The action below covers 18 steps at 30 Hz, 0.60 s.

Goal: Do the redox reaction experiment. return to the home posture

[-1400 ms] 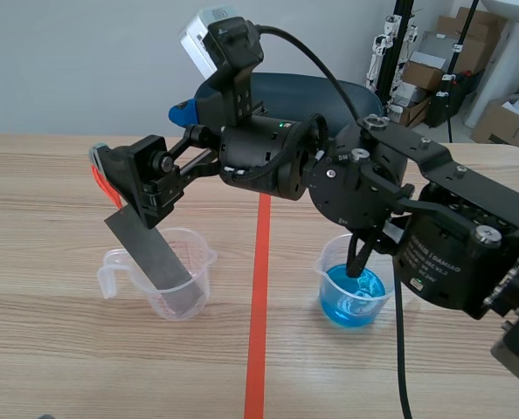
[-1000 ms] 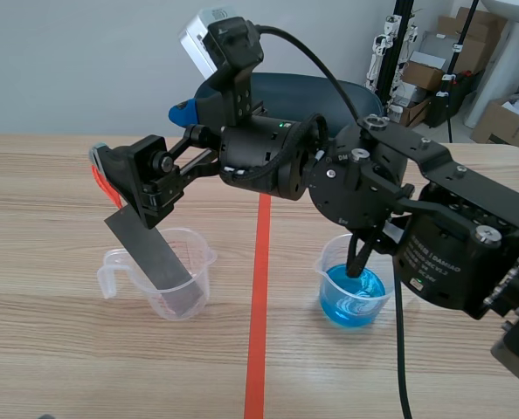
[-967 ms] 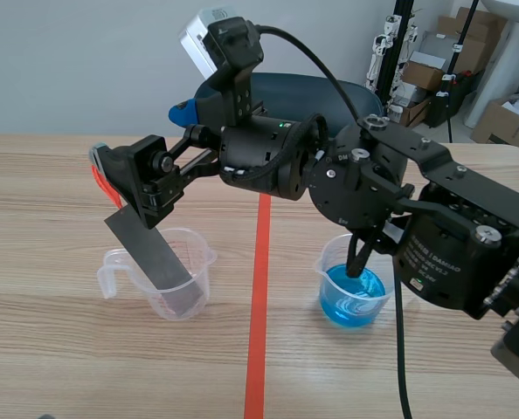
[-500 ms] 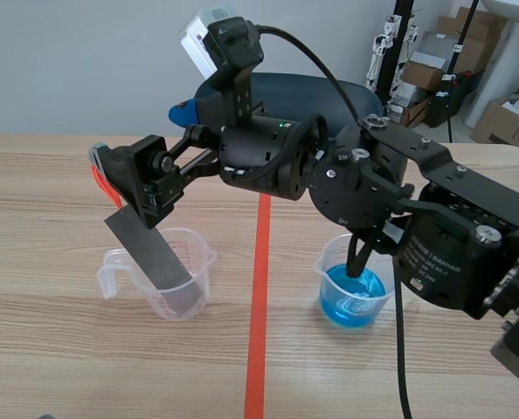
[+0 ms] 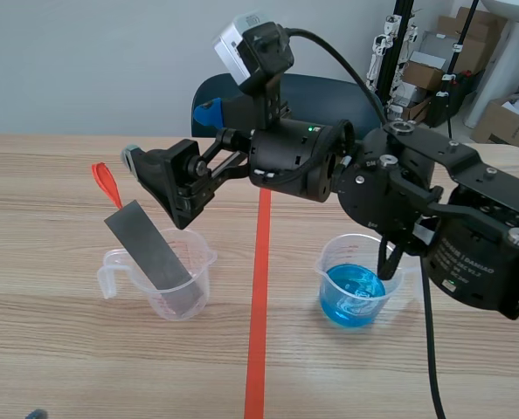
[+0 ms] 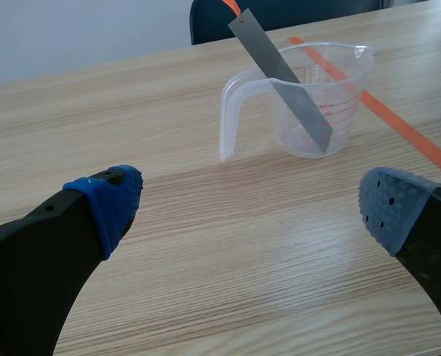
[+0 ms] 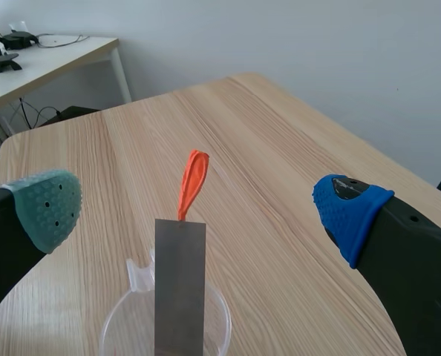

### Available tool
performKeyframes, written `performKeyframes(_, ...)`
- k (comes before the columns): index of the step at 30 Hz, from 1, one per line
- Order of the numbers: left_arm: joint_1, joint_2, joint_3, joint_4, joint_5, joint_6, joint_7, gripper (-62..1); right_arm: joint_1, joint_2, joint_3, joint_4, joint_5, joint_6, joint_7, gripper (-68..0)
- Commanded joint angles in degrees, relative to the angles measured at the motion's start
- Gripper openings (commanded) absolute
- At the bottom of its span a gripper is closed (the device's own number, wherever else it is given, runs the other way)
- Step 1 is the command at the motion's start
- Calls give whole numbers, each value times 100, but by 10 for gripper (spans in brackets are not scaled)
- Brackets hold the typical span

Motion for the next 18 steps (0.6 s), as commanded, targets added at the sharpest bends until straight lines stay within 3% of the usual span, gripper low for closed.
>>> performKeyframes(1,83,-4,-26,87,-17,57,-76,6,85,186,63,216,90,-4,125,4)
performKeyframes(6,13,52,-15,223,-20,74,-76,6,83,763,63,428,157,-7,350,4)
performKeyframes(9,98,63,-15,522,-24,448,11,6,83,1191,66,651,404,-76,400,4)
performKeyframes(12,330,61,-15,1110,-42,850,503,6,83,1696,66,920,704,-291,476,4)
performKeyframes(18,872,63,-15,2693,-39,1010,1567,6,66,2778,66,1379,1189,-686,688,4)
